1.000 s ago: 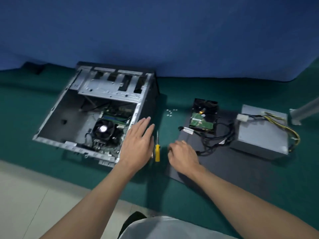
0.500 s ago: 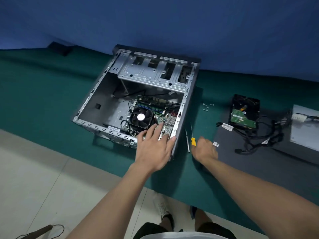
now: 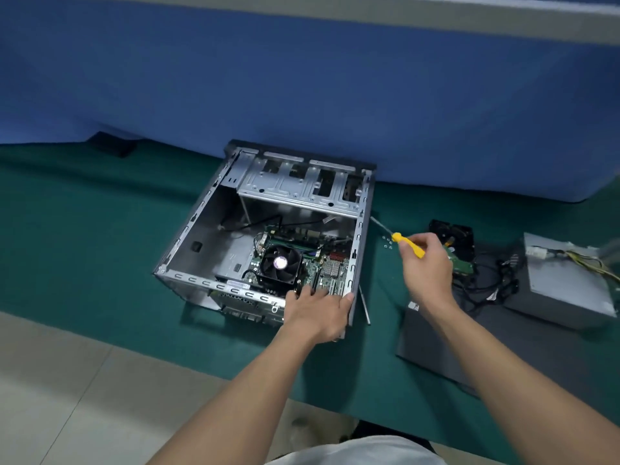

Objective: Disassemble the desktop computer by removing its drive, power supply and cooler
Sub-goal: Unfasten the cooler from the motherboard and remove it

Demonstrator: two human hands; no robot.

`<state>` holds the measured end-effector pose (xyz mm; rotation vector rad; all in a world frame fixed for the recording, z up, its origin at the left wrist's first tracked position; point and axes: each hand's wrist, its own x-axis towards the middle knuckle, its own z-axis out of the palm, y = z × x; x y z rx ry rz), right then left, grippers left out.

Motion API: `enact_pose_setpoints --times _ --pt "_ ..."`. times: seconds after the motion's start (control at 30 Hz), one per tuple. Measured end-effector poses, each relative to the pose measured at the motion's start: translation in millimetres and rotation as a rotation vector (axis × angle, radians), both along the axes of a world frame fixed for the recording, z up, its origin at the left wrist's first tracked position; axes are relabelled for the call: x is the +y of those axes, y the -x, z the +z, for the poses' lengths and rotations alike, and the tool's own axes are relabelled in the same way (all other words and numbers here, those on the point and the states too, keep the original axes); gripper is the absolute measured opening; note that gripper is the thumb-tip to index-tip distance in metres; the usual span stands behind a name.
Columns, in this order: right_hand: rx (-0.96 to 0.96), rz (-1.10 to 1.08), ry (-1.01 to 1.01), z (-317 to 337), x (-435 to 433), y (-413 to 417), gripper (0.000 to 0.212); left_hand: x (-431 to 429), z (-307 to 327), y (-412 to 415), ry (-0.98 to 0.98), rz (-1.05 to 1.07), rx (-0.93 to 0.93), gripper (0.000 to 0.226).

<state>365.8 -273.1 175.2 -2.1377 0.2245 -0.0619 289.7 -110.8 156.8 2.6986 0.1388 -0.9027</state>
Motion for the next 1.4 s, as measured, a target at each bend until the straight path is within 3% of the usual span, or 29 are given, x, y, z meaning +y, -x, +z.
enact_pose_setpoints --times 0.2,0.27,0.33,0.43,0.6,0.73,0.83,0.93,1.2,1.4 --pt "-0.155 0.100 -0.091 22 49 -25 0.012 4 2 -12 0.031 -0.048 0.168 0.045" --pt "-0.152 0.184 -0.087 18 68 -35 0.012 6 3 -14 0.024 -0.039 0.161 0.055" --pt "-0.139 0.286 -0.040 9 86 -42 0.015 12 2 -14 0.006 -0.051 0.075 0.066" --pt "-0.173 0.415 0.114 -6 104 -50 0.021 30 1 -21 -0.005 -0.096 -0.171 0.056" --pt "-0.244 0.509 0.321 -27 104 -49 0.024 66 -3 -39 -0.131 -0.041 -0.375 0.033" --pt "-0.209 0.532 0.420 -34 105 -47 0.022 98 -17 -49 -0.146 -0.047 -0.389 0.062" --pt "-0.180 0.487 0.468 -37 110 -50 0.021 109 -31 -57 -0.133 -0.130 -0.269 0.102" --pt "-0.166 0.463 0.516 -38 114 -50 0.022 113 -44 -68 -0.109 -0.240 -0.183 0.116" --pt "-0.188 0.427 0.620 -35 120 -46 0.020 128 -66 -101 -0.048 -0.494 -0.199 0.102" --pt "-0.187 0.413 0.543 -35 121 -47 0.018 138 -79 -112 -0.030 -0.584 -0.264 0.092"
